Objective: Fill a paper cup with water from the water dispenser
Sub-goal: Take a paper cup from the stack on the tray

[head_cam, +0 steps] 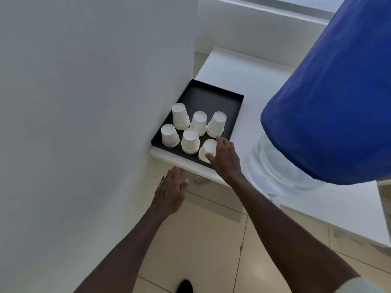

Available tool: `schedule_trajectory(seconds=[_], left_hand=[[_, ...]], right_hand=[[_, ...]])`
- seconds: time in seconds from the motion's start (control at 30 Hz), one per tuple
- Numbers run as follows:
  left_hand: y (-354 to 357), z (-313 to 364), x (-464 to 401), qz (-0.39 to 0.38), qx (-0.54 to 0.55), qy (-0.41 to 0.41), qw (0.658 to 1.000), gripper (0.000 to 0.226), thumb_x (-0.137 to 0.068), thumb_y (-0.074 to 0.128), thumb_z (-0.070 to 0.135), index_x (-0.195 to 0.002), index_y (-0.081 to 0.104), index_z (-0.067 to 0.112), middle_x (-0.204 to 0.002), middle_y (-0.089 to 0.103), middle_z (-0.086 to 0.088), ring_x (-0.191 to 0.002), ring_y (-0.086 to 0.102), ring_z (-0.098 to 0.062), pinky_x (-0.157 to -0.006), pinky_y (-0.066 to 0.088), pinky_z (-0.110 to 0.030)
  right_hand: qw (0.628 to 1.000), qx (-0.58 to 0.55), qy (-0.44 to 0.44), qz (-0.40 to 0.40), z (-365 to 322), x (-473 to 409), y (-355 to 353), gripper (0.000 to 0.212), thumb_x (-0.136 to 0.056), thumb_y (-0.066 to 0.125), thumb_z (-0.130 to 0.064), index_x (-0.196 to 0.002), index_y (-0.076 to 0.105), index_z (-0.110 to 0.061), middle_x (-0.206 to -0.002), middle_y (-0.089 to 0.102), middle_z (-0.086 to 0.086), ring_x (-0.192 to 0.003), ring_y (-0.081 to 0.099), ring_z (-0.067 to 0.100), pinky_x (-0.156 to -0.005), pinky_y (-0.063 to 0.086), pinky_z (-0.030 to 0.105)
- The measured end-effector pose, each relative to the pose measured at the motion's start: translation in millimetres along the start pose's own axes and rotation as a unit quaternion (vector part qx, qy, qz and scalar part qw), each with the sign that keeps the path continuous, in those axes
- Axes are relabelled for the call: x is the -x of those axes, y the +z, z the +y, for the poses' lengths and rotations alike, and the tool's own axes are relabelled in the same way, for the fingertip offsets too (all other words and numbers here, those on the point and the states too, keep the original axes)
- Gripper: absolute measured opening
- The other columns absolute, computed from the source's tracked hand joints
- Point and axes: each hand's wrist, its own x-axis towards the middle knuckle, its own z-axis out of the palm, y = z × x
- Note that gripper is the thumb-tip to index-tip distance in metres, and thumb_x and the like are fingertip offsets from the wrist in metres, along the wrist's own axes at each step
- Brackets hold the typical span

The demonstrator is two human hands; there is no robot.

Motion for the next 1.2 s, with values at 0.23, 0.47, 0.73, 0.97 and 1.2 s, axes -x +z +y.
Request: schedule_trajectory(seconds=[0.23, 0.47, 0.73, 0.97, 1.2], left_hand=[[5.0, -9.1, -4.9, 0.01, 0.037, -0.005, 0.999, 0.057, -0.101, 0.038, 0.038, -0.15, 0.028, 0.009, -0.159, 0.028, -0.01, -0.147, 0.022, -0.021, -0.118, 0.02, -0.034], [6.3, -11.3, -8.0, 0.013, 0.057, 0.0, 0.998, 0.056, -0.101, 0.038, 0.039, -0.148, 0.029, 0.01, -0.156, 0.032, -0.01, -0.145, 0.026, -0.022, -0.115, 0.022, -0.031], [6.2, 19.5, -16.9, 0.05, 0.136, -0.01, 0.989, 0.052, -0.101, 0.04, 0.037, -0.143, 0.038, 0.005, -0.147, 0.045, -0.013, -0.137, 0.041, -0.026, -0.107, 0.029, -0.028], [-4.5, 70.2, -31.3, 0.012, 0.492, -0.152, 0.857, 0.055, -0.097, 0.039, 0.055, -0.129, 0.05, 0.011, -0.119, 0.063, -0.006, -0.106, 0.064, -0.02, -0.079, 0.048, -0.032], [-9.6, 94.5, -4.6, -0.121, 0.586, -0.102, 0.794, 0.061, -0.073, 0.072, 0.063, -0.117, 0.066, 0.022, -0.114, 0.072, -0.014, -0.106, 0.069, -0.029, -0.088, 0.056, -0.042]], right_hand=[[1.0, 0.013, 0.009, 0.01, -3.9, -12.0, 20.4, 0.051, -0.087, 0.071, -0.024, -0.13, 0.049, -0.01, -0.129, 0.059, 0.009, -0.116, 0.051, 0.031, -0.083, 0.049, 0.041], [0.999, -0.015, 0.016, 0.043, -2.6, -16.6, 17.9, 0.049, -0.085, 0.073, -0.025, -0.126, 0.051, -0.01, -0.123, 0.062, 0.01, -0.113, 0.054, 0.031, -0.082, 0.05, 0.042], [0.989, -0.092, 0.003, 0.12, -12.1, -0.1, -24.2, 0.06, -0.085, 0.072, -0.025, -0.137, 0.048, -0.009, -0.133, 0.059, 0.01, -0.122, 0.053, 0.029, -0.092, 0.05, 0.041], [0.946, -0.271, 0.065, 0.168, -4.4, 49.7, -55.7, 0.058, -0.086, 0.075, -0.02, -0.136, 0.048, -0.006, -0.134, 0.06, 0.011, -0.116, 0.06, 0.027, -0.088, 0.057, 0.032], [0.873, -0.454, 0.151, 0.091, 25.6, 117.7, -54.5, 0.06, -0.092, 0.068, -0.012, -0.145, 0.041, -0.018, -0.136, 0.057, 0.004, -0.117, 0.06, 0.016, -0.079, 0.053, 0.009]])
